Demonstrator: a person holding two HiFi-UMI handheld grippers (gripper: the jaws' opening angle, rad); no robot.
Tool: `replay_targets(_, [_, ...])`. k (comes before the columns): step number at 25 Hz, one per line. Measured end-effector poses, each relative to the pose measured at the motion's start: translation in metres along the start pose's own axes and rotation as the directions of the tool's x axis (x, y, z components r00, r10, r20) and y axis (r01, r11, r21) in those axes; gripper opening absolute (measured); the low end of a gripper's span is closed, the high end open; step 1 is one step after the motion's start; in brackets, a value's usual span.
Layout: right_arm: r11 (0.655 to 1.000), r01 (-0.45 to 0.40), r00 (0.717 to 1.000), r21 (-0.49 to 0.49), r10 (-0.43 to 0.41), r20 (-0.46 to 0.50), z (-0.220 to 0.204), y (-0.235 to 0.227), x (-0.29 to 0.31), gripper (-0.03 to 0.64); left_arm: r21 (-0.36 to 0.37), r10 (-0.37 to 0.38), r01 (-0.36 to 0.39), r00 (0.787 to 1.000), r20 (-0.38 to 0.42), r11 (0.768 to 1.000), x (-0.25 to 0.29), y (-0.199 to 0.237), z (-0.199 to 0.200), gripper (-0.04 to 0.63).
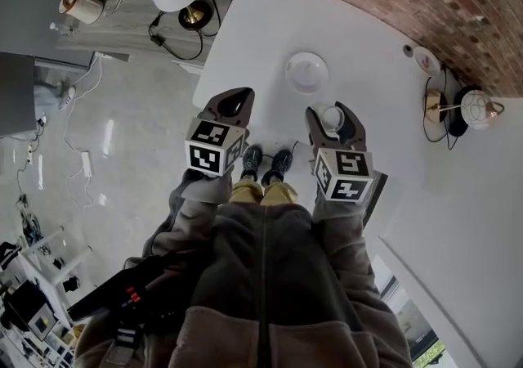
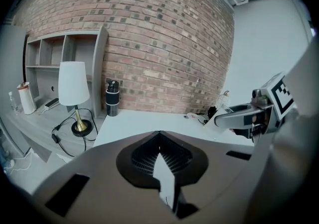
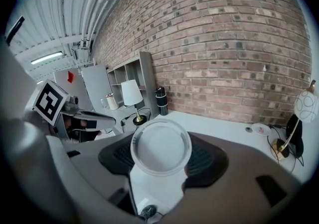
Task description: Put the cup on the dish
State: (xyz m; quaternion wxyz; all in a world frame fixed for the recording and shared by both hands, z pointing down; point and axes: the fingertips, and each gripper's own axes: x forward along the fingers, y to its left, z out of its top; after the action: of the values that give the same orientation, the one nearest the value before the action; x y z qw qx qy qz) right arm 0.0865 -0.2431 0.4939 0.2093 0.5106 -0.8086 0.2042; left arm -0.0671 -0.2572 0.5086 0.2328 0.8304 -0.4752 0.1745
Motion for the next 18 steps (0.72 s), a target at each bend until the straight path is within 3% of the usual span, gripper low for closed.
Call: replay_targets(18, [1.0, -0.022, 0.993, -0.002, 0.021, -0.116, -0.06, -0.017, 0.079, 0.264, -0.081, -0.012, -0.001, 0.986, -0.166, 0.997, 0.048, 0.024, -0.078, 0.005])
